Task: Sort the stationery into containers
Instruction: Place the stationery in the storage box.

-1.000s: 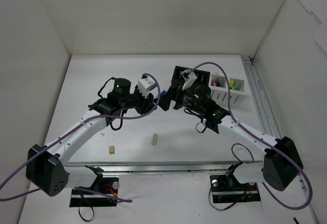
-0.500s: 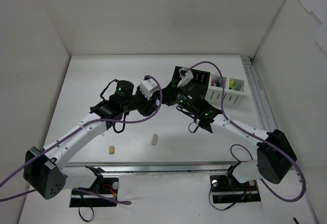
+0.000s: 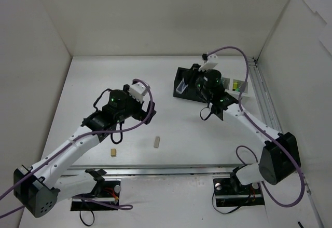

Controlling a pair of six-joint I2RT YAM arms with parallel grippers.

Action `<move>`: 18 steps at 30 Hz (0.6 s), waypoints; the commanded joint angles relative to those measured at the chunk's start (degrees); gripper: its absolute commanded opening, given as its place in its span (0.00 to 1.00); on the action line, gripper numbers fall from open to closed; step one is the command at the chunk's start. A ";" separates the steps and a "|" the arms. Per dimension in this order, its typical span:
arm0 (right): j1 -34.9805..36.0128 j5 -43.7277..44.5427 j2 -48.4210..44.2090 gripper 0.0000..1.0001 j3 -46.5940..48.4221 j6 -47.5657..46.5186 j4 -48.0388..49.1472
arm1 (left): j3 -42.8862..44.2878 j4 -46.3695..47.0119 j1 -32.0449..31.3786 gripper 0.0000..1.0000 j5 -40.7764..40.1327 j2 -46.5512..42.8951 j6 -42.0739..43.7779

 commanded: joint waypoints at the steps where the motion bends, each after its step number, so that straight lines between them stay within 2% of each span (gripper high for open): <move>1: -3.99 5.76 2.71 0.00 9.55 -8.04 -0.38 | -2.63 -2.44 0.79 0.99 -9.51 -3.47 -8.93; 4: -7.26 7.52 7.19 0.00 14.57 -12.54 -2.59 | -6.06 -7.72 3.94 1.00 -14.16 -5.84 -15.97; 10: -10.25 11.64 16.24 0.00 21.35 -19.13 -4.08 | -10.37 -14.50 12.20 1.00 -14.71 -8.65 -25.21; 13: -10.25 16.65 19.41 0.00 22.32 -21.51 -3.20 | -9.41 -17.22 15.88 1.00 -15.77 -7.44 -28.64; 18: -10.16 18.77 20.29 0.00 19.87 -22.13 -3.03 | -7.56 -22.32 18.80 0.99 -15.15 -6.72 -33.13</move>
